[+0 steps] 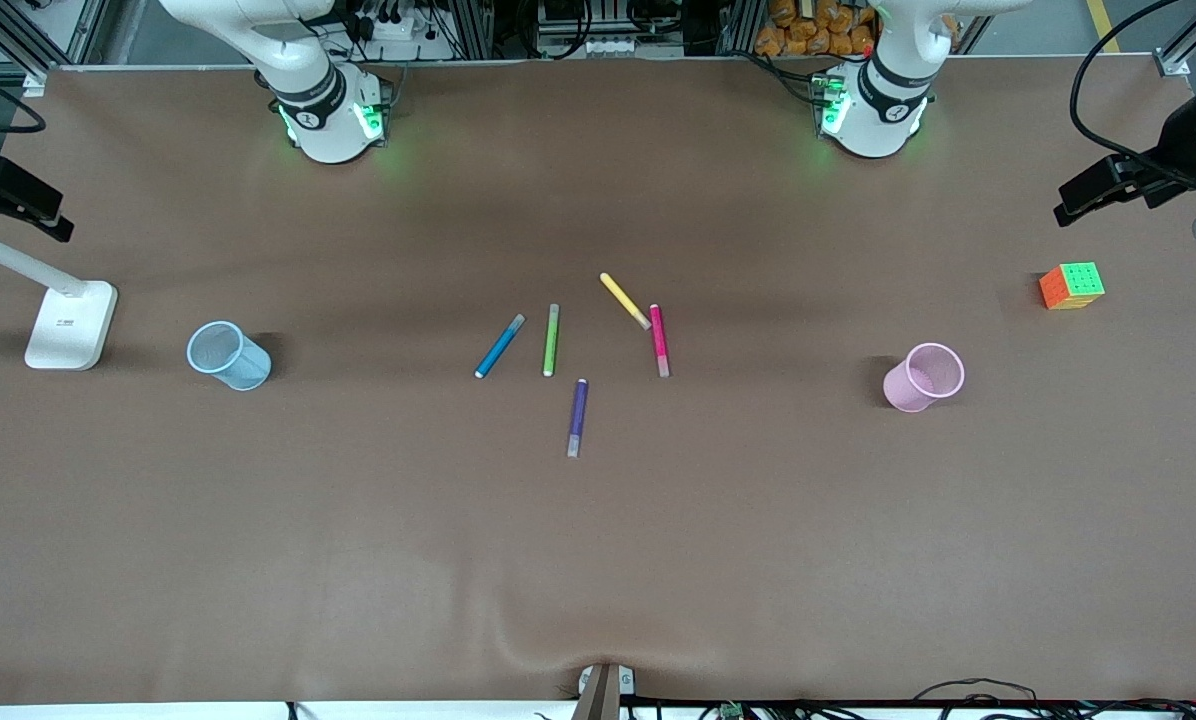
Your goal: Place pink and blue markers in matching cups
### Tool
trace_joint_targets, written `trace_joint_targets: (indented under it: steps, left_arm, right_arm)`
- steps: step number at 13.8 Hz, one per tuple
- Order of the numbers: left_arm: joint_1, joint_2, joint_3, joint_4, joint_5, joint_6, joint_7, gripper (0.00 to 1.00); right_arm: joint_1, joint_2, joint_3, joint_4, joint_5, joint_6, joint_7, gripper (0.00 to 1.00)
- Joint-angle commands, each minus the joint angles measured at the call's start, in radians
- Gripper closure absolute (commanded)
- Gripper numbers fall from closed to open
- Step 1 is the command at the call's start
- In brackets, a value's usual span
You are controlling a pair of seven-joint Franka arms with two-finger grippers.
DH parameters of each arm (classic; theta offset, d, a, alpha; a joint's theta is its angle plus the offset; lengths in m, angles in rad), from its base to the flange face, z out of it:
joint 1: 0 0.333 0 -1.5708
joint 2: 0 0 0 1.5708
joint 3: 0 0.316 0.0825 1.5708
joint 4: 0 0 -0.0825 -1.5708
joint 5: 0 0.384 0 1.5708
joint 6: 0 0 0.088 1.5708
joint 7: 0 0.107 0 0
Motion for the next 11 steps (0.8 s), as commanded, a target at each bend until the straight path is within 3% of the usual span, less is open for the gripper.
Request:
trace_joint_targets:
  steps: [1, 11]
  left_arm:
    - [0.001, 0.0, -0.003, 0.015, -0.001, -0.021, 0.009, 0.0]
    - [-0.01, 0.056, -0.012, 0.063, -0.001, -0.026, 0.007, 0.0]
  right_arm:
    - [-0.029, -0.002, 0.011, -0.003, -0.016, 0.006, 0.003, 0.0]
    - [-0.031, -0.002, 0.011, -0.003, -0.004, 0.003, 0.006, 0.0]
